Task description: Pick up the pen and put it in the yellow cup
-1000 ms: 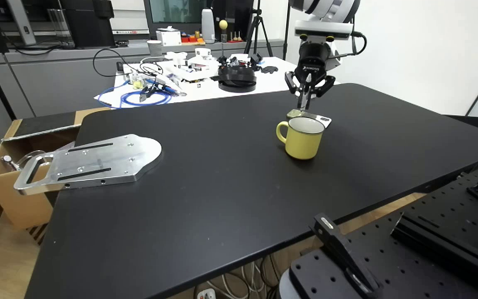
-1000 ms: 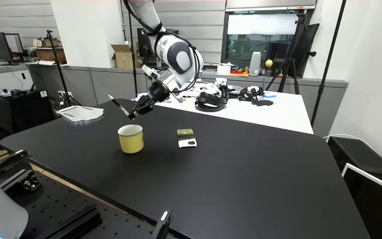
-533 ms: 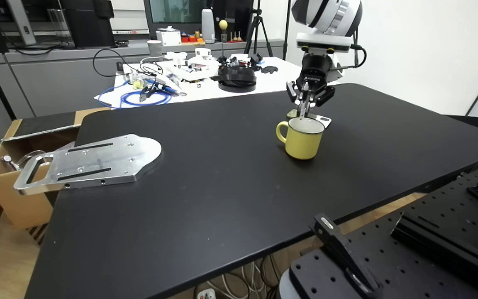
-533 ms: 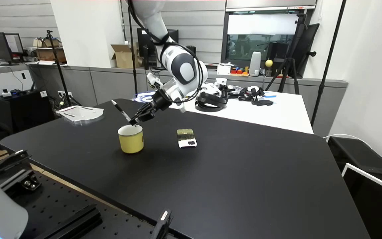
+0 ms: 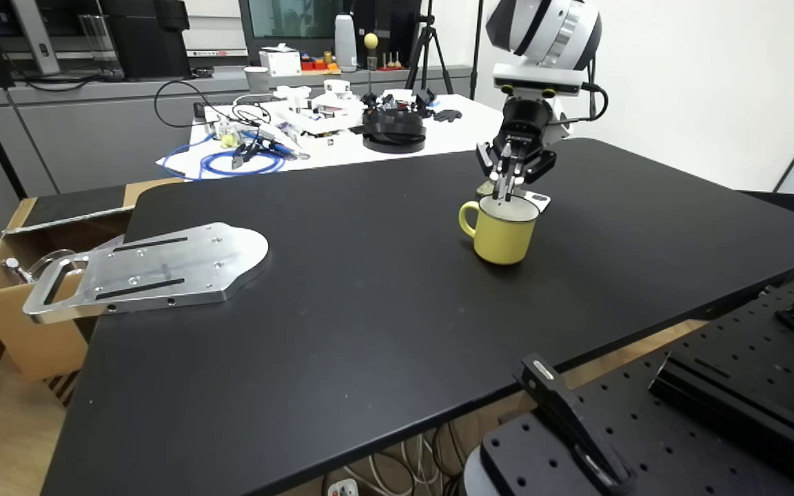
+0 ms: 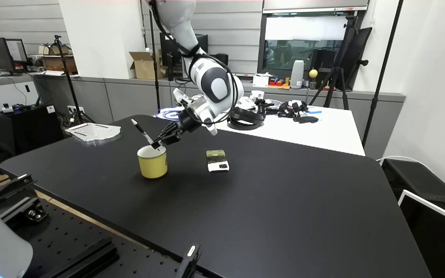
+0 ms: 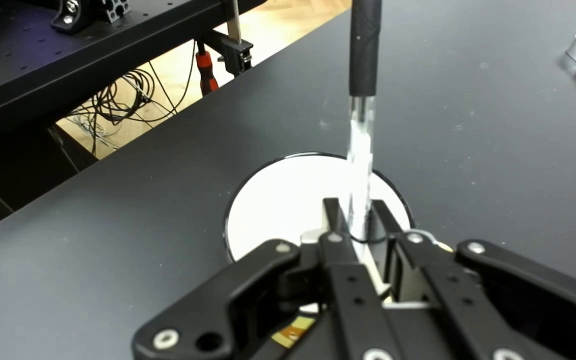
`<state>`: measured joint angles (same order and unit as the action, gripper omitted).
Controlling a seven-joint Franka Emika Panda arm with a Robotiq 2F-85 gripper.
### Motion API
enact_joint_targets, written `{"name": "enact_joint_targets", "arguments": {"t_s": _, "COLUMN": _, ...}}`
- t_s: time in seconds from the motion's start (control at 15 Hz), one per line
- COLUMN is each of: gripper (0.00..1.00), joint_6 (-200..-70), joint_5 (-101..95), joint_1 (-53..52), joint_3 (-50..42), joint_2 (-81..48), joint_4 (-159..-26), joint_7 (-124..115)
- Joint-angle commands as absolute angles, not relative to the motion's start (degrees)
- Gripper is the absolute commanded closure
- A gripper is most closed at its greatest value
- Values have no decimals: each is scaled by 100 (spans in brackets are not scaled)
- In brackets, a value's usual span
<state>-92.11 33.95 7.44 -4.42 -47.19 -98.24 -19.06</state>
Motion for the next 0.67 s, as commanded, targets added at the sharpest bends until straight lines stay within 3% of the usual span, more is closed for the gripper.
{"name": "enact_joint_targets", "arguments": {"t_s": 0.0, "gripper": 96, "joint_6": -9037, "joint_5": 3478, "joint_1": 806, "joint_3": -468, "joint_2": -4821, "joint_4": -9599, "joint_7": -2069}}
{"name": "enact_joint_targets", "arguments": {"t_s": 0.27, "gripper": 96, "joint_6": -9034, "joint_5": 3473, "joint_1": 822, "joint_3": -471, "joint_2": -4823, "joint_4": -9596, "joint_7": -2071}}
{"name": "enact_joint_targets", "arguments": {"t_s": 0.33, "gripper": 58, "joint_6": -9030, "joint_5": 3464, "joint_1": 821, "joint_3": -471, "joint_2": -4822, "joint_4": -9592, "joint_7": -2072}}
{"name": "enact_joint_targets", "arguments": {"t_s": 0.47, "gripper": 52, "joint_6": -9021, "joint_5": 3468, "joint_1": 826, "joint_3": -469, "joint_2": -4820, "joint_4": -9578, "joint_7": -2078}}
{"name": "enact_joint_targets", "arguments": {"t_s": 0.6, "gripper": 37, "joint_6": -9025, "joint_5": 3474, "joint_1": 829, "joint_3": -466, "joint_2": -4793, "joint_4": -9555, "joint_7": -2071}}
